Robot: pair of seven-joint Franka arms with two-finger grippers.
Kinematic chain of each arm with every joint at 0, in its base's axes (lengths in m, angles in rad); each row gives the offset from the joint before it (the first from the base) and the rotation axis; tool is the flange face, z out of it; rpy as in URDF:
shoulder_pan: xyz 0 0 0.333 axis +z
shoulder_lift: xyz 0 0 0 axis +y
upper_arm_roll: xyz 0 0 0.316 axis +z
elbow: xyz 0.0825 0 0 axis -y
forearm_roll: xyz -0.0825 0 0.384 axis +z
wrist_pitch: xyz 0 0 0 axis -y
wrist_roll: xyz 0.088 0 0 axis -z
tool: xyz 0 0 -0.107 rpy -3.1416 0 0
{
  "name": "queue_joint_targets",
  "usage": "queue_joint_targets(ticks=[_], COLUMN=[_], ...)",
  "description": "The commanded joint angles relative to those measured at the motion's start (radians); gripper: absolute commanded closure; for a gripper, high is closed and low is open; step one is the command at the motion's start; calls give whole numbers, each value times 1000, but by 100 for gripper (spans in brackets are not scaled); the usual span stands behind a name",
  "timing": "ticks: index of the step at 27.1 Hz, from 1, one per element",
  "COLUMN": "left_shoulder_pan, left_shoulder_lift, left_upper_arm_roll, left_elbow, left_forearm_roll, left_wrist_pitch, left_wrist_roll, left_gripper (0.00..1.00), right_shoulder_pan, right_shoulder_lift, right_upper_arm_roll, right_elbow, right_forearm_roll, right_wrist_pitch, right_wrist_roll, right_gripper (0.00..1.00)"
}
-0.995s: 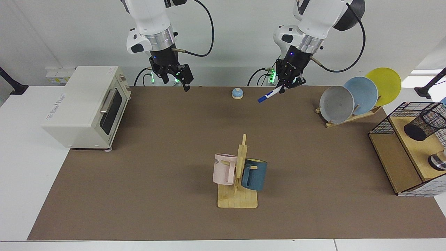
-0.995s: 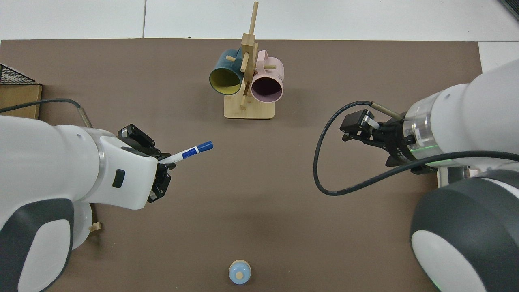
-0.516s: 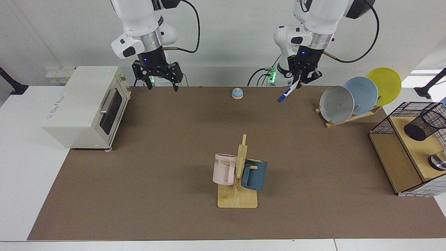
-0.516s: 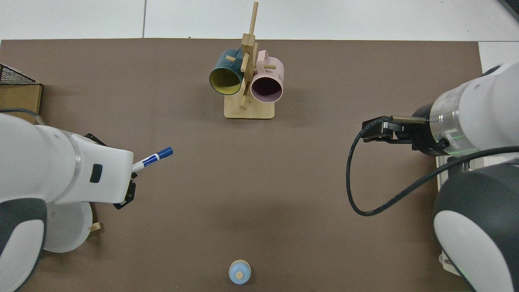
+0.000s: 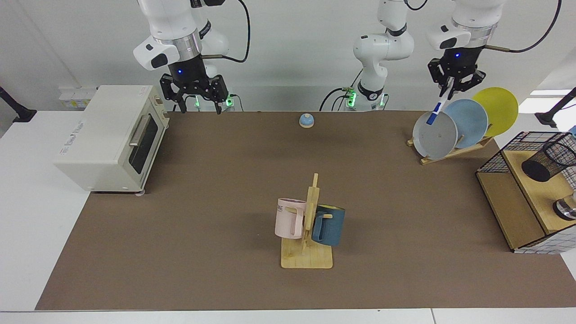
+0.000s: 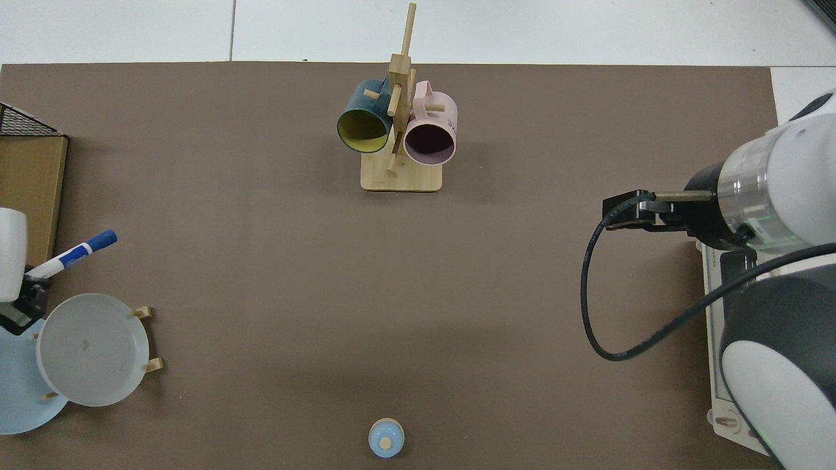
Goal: Put markers into pen holder
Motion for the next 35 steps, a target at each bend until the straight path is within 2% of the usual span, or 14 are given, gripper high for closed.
queue_joint_targets(ticks=[1,4,11,17,19,24,27,32,35], left_shoulder_pan=[14,55,75,187,205,280,288,340,350], left_shoulder_lift=[138,152,178,267,303,363,426,459,488], left_upper_arm_roll=[-4,-1,2,-1,1,-5,2,-5,-4], left_elbow=[198,215,238,310,341,370,376,378,376], left_forearm_roll=[128,204,385,458,491,521,579,612,629], left_wrist_pitch=[-106,-99,-69,18,57,158,219,308,331], left_wrist_roll=[133,248,417,633,698,784,807,842,845], left_gripper=[100,100,100,100,100,100,100,100,100], right_shoulder_pan=[-21,-22,-22,-24,-25,-34,-34,-34,-34], right_shoulder_lift=[-29,-46,-71,-89,-89,-89,-89,-89,-89], right_upper_arm_roll=[13,13,15,15,13,15,15,15,15], right_elbow=[-38,-60,-90,-121,-123,-123,-123,-123,-123], right_forearm_roll=[-12,-11,12,16,16,16,16,14,14], right_wrist_pitch=[-12,-15,-66,-66,-66,-63,-55,-54,-51], right_wrist_roll=[-34,-29,-26,-25,-25,-25,-22,-20,-19], right_gripper=[0,0,0,0,0,0,0,0,0])
